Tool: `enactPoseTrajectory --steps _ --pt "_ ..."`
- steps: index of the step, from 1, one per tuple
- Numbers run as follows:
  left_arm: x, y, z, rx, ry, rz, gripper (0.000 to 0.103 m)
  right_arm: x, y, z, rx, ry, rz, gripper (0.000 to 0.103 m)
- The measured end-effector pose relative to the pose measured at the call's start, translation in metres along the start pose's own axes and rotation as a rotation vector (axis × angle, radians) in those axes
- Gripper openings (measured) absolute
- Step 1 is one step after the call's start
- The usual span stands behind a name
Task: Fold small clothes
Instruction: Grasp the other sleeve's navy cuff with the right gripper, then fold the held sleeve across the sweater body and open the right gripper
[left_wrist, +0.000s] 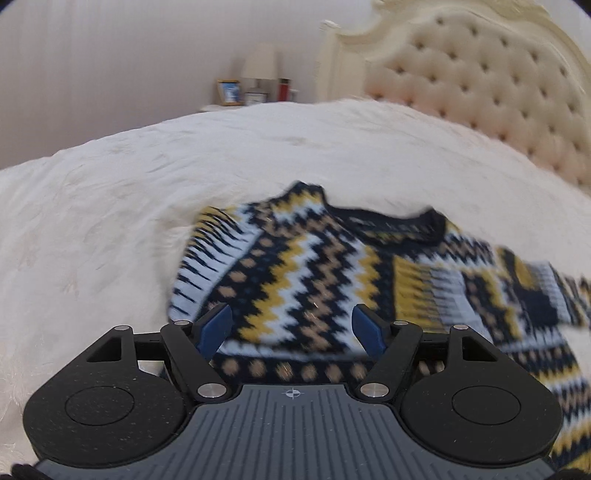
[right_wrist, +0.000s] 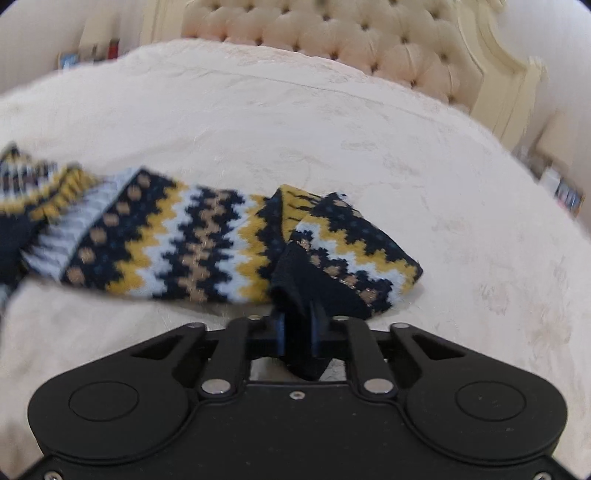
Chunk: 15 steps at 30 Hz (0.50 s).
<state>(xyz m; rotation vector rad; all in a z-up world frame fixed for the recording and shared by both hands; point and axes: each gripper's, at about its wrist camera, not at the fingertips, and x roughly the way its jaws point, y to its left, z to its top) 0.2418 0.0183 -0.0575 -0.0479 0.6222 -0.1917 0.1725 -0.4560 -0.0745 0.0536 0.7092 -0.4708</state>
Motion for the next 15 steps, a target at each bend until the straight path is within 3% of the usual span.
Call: enactPoseTrajectory --steps 5,10,14,15 --pt "0.0 -0.004 -0.011 0.02 0.032 -0.025 0.07 -0.028 -0.003 0.026 0.097 -0.012 0.124 0.015" --pt "-0.006 -0.005 -0.015 0.049 0.025 -0.009 0.07 -0.062 0.03 0.067 0.096 -0.049 0.269 0.01" --pt "-0.007 0.001 -0.022 0.018 0.052 -0.048 0.07 -0.082 0.065 0.085 -0.001 -0.093 0.254 0.013" --pt "-0.006 0.002 -0.025 0.007 0.059 -0.041 0.07 -0.086 0.073 0.085 -0.036 -0.105 0.242 0.022"
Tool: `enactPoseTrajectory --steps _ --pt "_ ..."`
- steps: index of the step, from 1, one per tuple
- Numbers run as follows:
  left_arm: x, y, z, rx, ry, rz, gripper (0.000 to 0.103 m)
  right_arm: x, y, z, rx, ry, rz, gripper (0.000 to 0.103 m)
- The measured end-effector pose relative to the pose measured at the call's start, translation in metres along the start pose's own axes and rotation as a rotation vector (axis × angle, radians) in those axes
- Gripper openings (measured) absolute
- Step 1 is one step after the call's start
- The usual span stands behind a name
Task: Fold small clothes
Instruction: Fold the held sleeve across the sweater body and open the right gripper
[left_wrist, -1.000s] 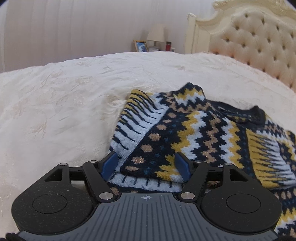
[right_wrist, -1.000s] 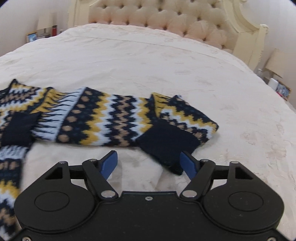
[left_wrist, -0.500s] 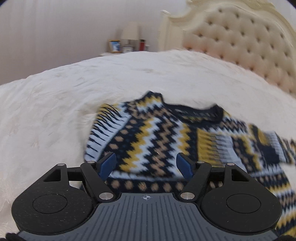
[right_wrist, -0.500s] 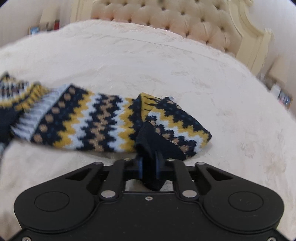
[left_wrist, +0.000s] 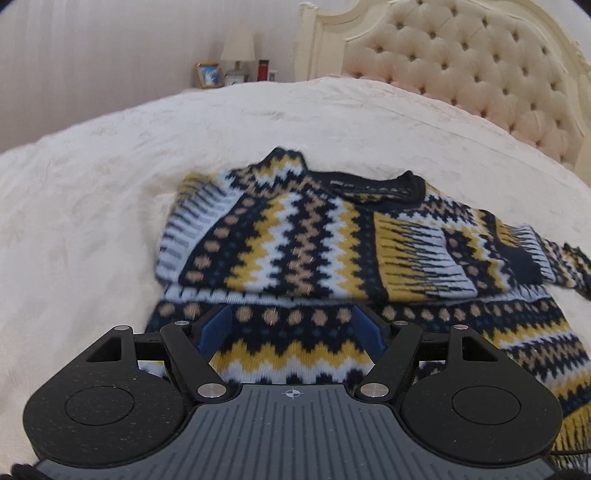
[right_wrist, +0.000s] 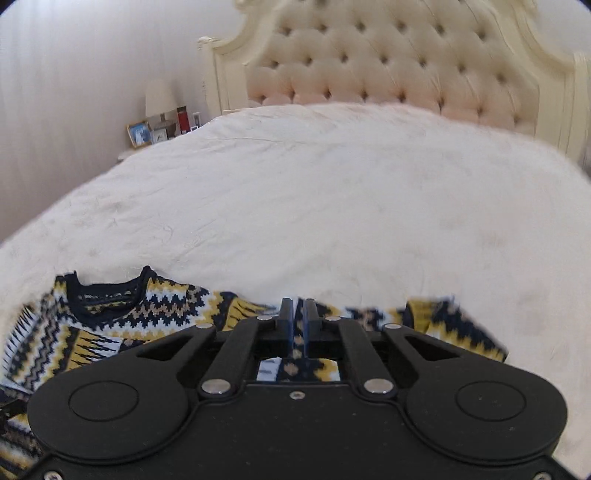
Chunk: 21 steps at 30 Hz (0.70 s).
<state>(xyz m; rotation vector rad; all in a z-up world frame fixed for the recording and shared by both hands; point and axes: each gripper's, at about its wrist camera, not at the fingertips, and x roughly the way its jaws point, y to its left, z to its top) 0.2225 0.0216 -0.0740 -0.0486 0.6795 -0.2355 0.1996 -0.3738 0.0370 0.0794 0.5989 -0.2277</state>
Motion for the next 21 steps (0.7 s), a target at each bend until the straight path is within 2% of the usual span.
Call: enactPoseTrajectory --steps 2,4,8,10,11,13,14,15,16,18,21 --pt "0.002 0.0 -0.005 -0.009 0.015 0.045 0.07 -0.003 0.008 -0.004 -0.025 -0.009 0.008 0.032" --pt "0.004 -0.002 -0.011 0.012 0.008 0.099 0.07 -0.007 0.014 -0.013 -0.036 -0.025 -0.008 0.062" --pt "0.008 -0.004 -0.02 0.033 -0.009 0.141 0.071 -0.016 0.012 -0.031 -0.038 -0.109 -0.072 0.071" --pt "0.01 -0.004 -0.024 0.036 -0.021 0.143 0.074 -0.017 0.005 -0.04 -0.031 -0.128 -0.144 0.099" --pt "0.011 -0.004 -0.026 0.04 -0.03 0.145 0.076 -0.016 0.002 -0.045 -0.034 -0.132 -0.205 0.103" --pt "0.013 -0.006 -0.032 0.052 -0.042 0.145 0.079 -0.008 -0.004 -0.056 -0.073 -0.103 -0.336 0.102" --pt "0.013 -0.007 -0.033 0.058 -0.048 0.145 0.08 -0.002 -0.008 -0.062 -0.101 -0.077 -0.362 0.101" --pt "0.013 -0.008 -0.034 0.06 -0.052 0.147 0.08 0.005 -0.014 -0.068 -0.123 -0.055 -0.361 0.098" --pt "0.013 -0.008 -0.034 0.06 -0.053 0.147 0.081 0.01 -0.023 -0.076 -0.129 -0.034 -0.349 0.083" --pt "0.014 -0.007 -0.033 0.057 -0.049 0.143 0.082 0.023 -0.034 -0.087 -0.099 0.016 -0.327 0.065" --pt "0.016 -0.008 -0.033 0.061 -0.043 0.144 0.084 0.036 -0.053 -0.104 0.002 0.064 -0.316 0.063"
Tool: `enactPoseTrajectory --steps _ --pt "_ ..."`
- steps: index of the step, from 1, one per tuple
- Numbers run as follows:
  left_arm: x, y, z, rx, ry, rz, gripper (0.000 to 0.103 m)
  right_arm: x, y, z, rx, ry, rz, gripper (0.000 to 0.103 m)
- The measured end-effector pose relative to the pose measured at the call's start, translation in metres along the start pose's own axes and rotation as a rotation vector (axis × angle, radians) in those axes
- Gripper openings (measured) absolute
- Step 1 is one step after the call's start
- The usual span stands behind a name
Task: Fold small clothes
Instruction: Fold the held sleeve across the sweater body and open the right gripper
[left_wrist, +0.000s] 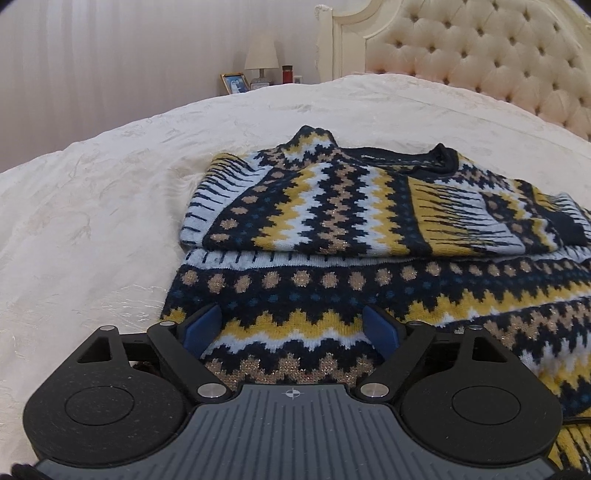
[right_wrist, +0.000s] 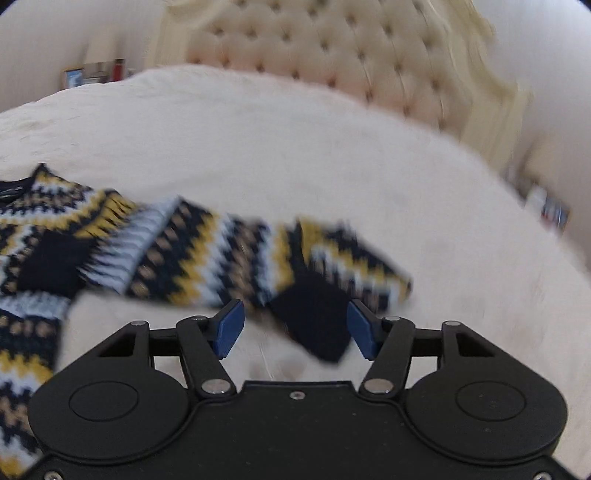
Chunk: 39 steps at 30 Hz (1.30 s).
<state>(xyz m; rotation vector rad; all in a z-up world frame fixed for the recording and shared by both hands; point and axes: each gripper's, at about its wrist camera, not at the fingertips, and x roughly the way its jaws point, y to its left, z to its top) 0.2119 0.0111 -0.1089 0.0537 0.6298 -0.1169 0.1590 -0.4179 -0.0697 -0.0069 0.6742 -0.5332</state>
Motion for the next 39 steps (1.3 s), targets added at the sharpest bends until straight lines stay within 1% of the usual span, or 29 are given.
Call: enactPoseTrajectory --steps 3,9,11,12,13,14,15,16,18,22,24,27,31,33,34,36,39 --pt "0.001 -0.002 0.0 0.01 0.002 0.007 0.085 0.01 -0.001 -0.011 0.005 0.016 -0.006 0.063" --pt "0.002 -0.003 0.001 0.017 0.007 0.01 0.086 0.02 0.0 -0.015 -0.073 -0.011 -0.024 0.063" --pt "0.002 -0.003 0.001 0.016 0.007 0.009 0.086 0.026 0.003 -0.011 -0.125 -0.018 -0.035 0.058" --pt "0.002 -0.003 0.001 0.015 0.007 0.008 0.086 0.03 0.004 -0.008 -0.146 -0.015 -0.035 0.051" --pt "0.002 -0.003 0.001 0.015 0.008 0.007 0.086 0.034 0.004 -0.006 -0.166 -0.007 -0.026 0.036" --pt "0.002 -0.003 0.001 0.014 0.008 0.006 0.086 0.038 0.004 -0.003 -0.181 0.01 -0.018 0.026" --pt "0.002 -0.002 0.001 0.012 0.01 0.002 0.086 0.039 0.004 0.0 -0.184 0.023 -0.018 0.012" --pt "0.001 -0.002 0.002 0.01 0.012 -0.004 0.086 0.038 0.001 0.002 -0.169 0.025 -0.009 0.009" --pt "0.0 0.001 0.005 0.004 0.016 -0.023 0.085 0.031 -0.006 0.009 -0.112 0.014 0.021 0.009" --pt "-0.008 0.012 0.015 -0.069 0.017 -0.08 0.085 -0.001 -0.014 0.033 0.024 -0.014 0.18 0.009" --pt "-0.012 0.018 0.021 -0.109 0.018 -0.099 0.085 -0.018 -0.012 0.046 0.083 -0.014 0.286 0.009" --pt "-0.02 0.025 0.035 -0.143 0.006 -0.128 0.085 -0.043 0.004 0.072 0.147 -0.015 0.458 0.009" --pt "-0.034 0.03 0.054 -0.155 -0.026 -0.151 0.085 -0.071 0.049 0.104 0.174 -0.025 0.676 0.009" --pt "-0.04 0.034 0.062 -0.166 -0.036 -0.163 0.085 -0.08 0.077 0.113 0.184 -0.016 0.774 0.009" --pt "-0.042 0.036 0.066 -0.174 -0.04 -0.168 0.085 -0.084 0.094 0.115 0.182 -0.016 0.82 0.009" --pt "-0.046 0.042 0.073 -0.188 -0.046 -0.17 0.085 -0.09 0.125 0.115 0.158 -0.02 0.882 0.009" --pt "-0.05 0.051 0.079 -0.202 -0.05 -0.165 0.085 -0.091 0.169 0.106 0.159 0.021 0.979 0.009"
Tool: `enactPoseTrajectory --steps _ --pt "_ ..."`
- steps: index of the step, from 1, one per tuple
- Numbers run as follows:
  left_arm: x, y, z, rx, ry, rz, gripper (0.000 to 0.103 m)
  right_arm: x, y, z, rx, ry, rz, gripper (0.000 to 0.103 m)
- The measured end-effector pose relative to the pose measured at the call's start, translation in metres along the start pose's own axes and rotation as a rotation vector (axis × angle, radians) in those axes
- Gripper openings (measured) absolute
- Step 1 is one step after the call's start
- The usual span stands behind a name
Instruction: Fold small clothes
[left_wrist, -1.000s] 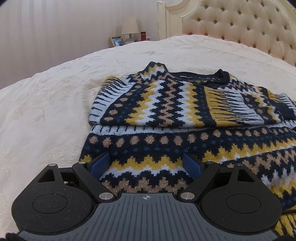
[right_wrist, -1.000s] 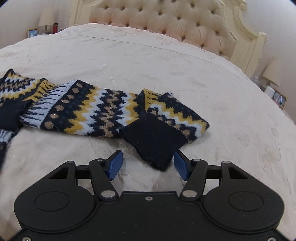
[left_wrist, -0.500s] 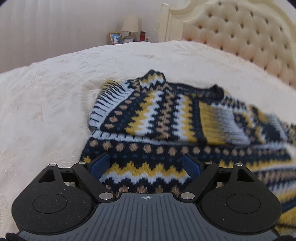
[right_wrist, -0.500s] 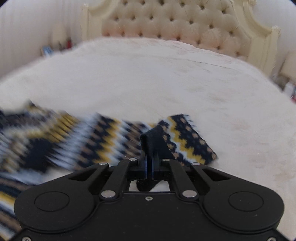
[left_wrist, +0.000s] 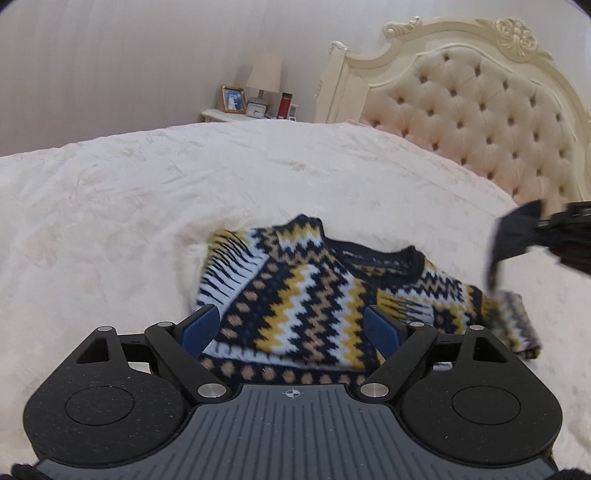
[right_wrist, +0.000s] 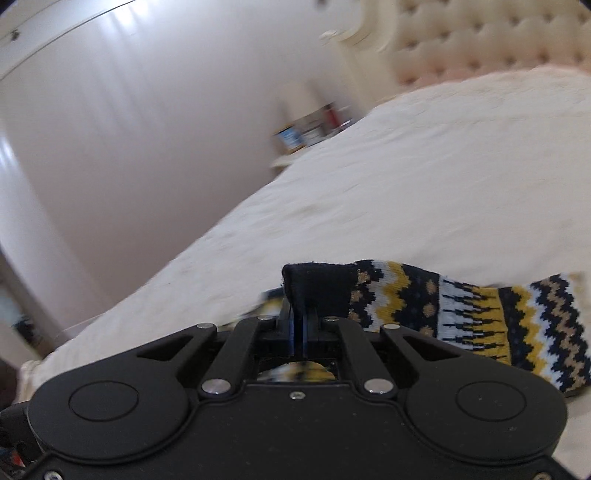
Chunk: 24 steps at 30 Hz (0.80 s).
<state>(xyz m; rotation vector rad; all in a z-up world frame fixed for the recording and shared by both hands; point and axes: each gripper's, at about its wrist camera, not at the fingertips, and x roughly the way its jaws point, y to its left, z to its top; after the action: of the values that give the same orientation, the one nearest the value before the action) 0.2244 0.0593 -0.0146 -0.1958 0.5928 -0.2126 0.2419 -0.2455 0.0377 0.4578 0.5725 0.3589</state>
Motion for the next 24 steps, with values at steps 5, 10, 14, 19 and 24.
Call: enactPoseTrajectory --steps 5,10,14,19,24 --pt "0.0 0.011 0.002 -0.001 0.014 0.024 0.085 0.049 0.027 -0.042 -0.09 0.092 0.042 0.013" --pt "0.009 0.022 -0.005 -0.028 0.057 0.035 0.085 0.053 0.026 -0.081 -0.166 0.085 -0.03 0.049" --pt "0.017 0.017 -0.007 -0.004 0.08 0.022 0.085 0.027 0.008 -0.092 -0.228 0.013 -0.134 0.064" --pt "0.03 -0.004 -0.007 0.057 0.099 0.0 0.085 -0.004 -0.021 -0.1 -0.261 -0.112 -0.254 0.064" --pt "0.057 -0.023 -0.009 0.093 0.137 0.0 0.085 -0.009 -0.044 -0.097 -0.269 -0.146 -0.322 0.064"
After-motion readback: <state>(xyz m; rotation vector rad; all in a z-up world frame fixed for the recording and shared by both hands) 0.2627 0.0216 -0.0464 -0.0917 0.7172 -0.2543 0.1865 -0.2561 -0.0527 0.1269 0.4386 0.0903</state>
